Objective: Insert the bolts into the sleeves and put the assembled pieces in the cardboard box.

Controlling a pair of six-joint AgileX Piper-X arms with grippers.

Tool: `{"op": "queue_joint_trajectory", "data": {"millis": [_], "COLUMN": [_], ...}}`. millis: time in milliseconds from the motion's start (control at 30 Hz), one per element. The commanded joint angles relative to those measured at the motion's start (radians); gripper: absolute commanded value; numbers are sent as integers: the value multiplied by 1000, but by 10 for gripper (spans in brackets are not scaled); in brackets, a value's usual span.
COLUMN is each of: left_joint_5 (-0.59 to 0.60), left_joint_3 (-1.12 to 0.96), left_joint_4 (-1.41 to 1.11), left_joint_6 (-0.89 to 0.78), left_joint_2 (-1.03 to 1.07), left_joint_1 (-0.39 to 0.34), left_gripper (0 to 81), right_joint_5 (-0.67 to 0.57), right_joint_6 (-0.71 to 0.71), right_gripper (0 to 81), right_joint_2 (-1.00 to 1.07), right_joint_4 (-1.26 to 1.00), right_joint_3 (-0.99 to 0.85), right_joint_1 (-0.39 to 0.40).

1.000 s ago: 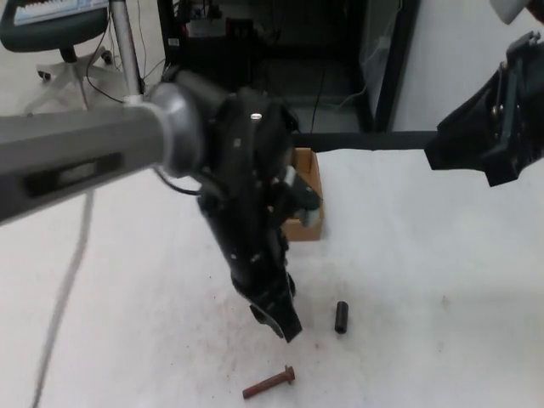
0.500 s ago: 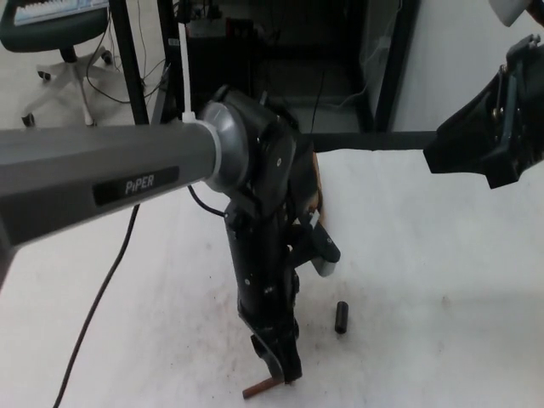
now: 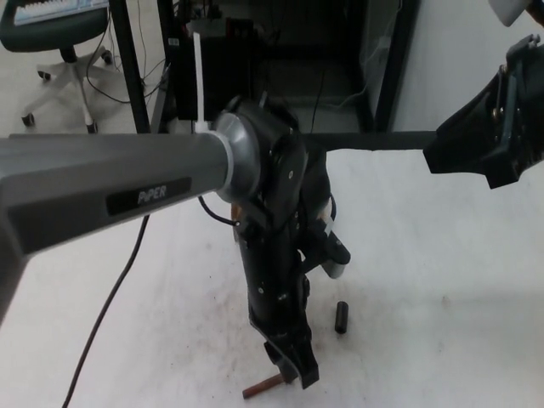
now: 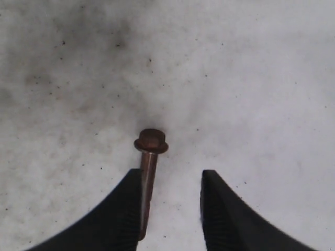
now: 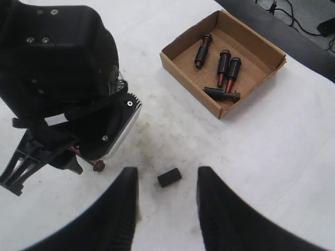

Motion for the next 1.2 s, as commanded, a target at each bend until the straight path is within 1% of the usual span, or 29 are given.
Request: {"op": "queue_joint_trajectory", "data": {"millis": [0,300,467,667,1167], "left_joint_5": [-12,-25,-78,-78,-78], "left_joint_3": [-7,33,93,129,129], "left_joint_4": [-4,-56,-62,-118,-226], "left_joint_6": [-20,-26,-26,-26,-26], "left_joint_2": [23,39,39,39,39], "left_joint_1": [-4,-4,-4,-4,-4], "left_gripper": [344,344,344,344,344], "right_joint_5": [-9,-9,-9,-9,-9], "right_joint_6": [2,2,2,2,2], "right_gripper": [353,353,353,353,353], "right_joint_2": [-9,-9,-9,-9,-9], "right_joint_4": [3,3,3,3,3], "right_joint_3": [-8,-8,-8,-8,-8], "right_joint_1": [-4,-4,-4,-4,-4]}}
